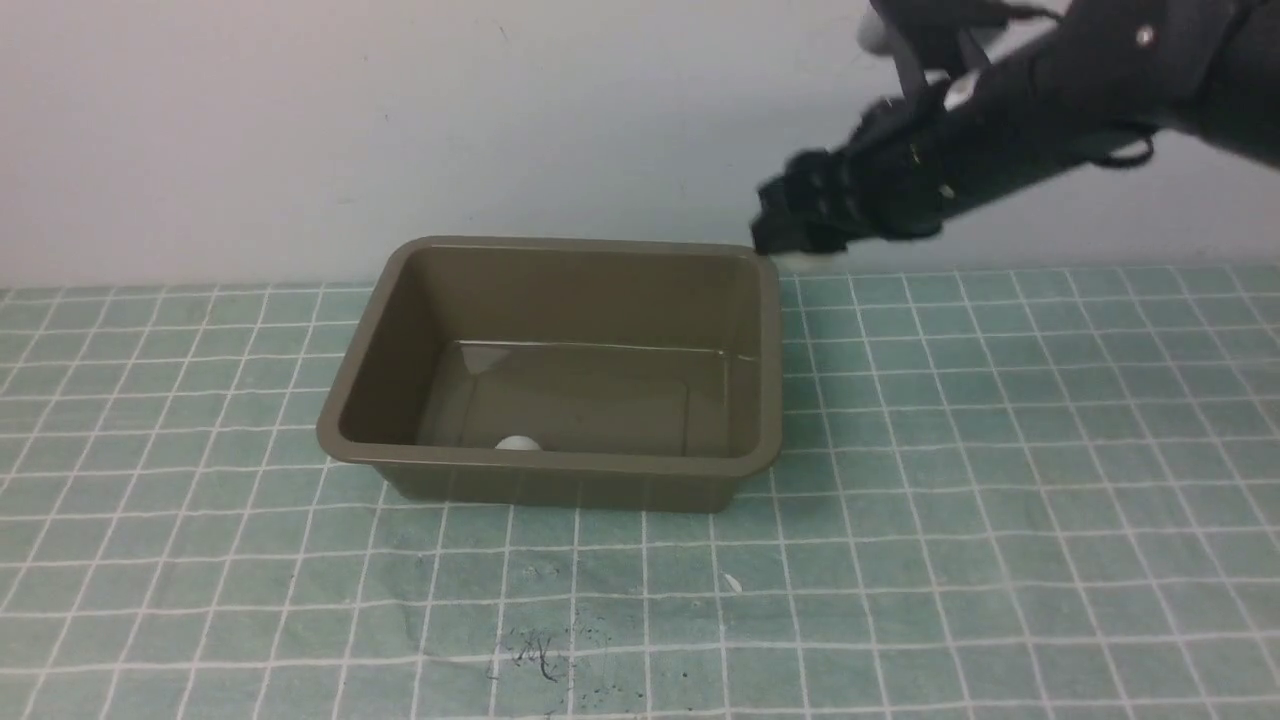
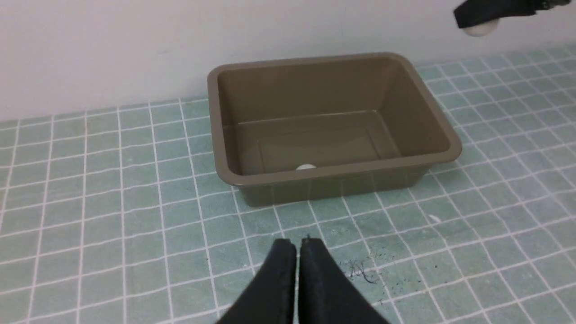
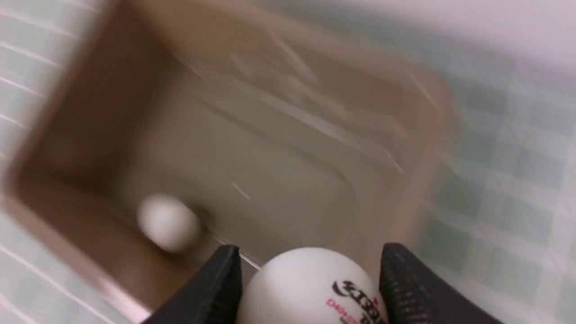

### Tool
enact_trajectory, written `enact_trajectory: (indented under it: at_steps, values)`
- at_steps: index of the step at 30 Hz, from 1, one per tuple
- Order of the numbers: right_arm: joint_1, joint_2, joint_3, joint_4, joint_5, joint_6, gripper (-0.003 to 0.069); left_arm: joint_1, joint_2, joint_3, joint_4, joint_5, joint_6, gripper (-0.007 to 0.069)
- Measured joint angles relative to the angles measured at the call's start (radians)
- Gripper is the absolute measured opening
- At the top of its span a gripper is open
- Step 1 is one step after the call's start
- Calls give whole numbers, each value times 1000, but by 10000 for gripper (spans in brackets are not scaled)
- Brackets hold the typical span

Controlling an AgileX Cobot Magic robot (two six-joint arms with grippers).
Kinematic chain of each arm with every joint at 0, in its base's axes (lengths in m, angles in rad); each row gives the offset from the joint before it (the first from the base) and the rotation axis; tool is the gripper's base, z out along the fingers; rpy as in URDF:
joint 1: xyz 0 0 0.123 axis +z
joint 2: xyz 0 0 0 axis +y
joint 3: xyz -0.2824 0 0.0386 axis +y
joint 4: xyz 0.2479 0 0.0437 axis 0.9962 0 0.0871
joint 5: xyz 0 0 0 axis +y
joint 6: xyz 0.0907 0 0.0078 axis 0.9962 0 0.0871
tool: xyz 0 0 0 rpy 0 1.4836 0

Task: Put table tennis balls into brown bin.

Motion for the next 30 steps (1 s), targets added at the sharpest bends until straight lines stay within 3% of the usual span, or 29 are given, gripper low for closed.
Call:
enact_trajectory:
  at_steps: [3,7,11,13,16,17,18,19,22,26,27,30]
  values:
    - [45,69,-115,7,51,-15,388,0,-44,12,0,30,-23,-5]
    - [61,118,-216,-35,164,-3,570,0,-55,17,0,114,-30,-5]
    - [61,104,-321,-114,281,67,615,0,-55,17,0,157,-30,-5]
    - [61,57,-403,-219,401,122,533,0,-55,17,-1,161,-30,-5]
    - [63,-56,-465,-354,450,155,300,0,-55,17,0,155,-30,-5]
    - [63,-120,-470,-392,454,165,192,0,-55,17,-1,151,-30,-5]
    - [63,-148,-471,-404,455,172,155,0,-55,17,-1,149,-30,-5]
    - [63,-266,-465,-434,458,197,59,0,-55,17,1,131,-30,-5]
    - [63,-445,-417,-445,458,220,8,0,-55,21,0,97,-30,-5]
    - [63,-870,-69,-446,443,272,-12,0,-55,59,-3,-63,-30,-5]
    - [63,-870,-69,-446,443,272,-12,0,-55,61,-3,-72,-30,-5]
    - [63,-1228,397,-468,229,300,-14,0,-55,123,-21,-228,-30,-5]
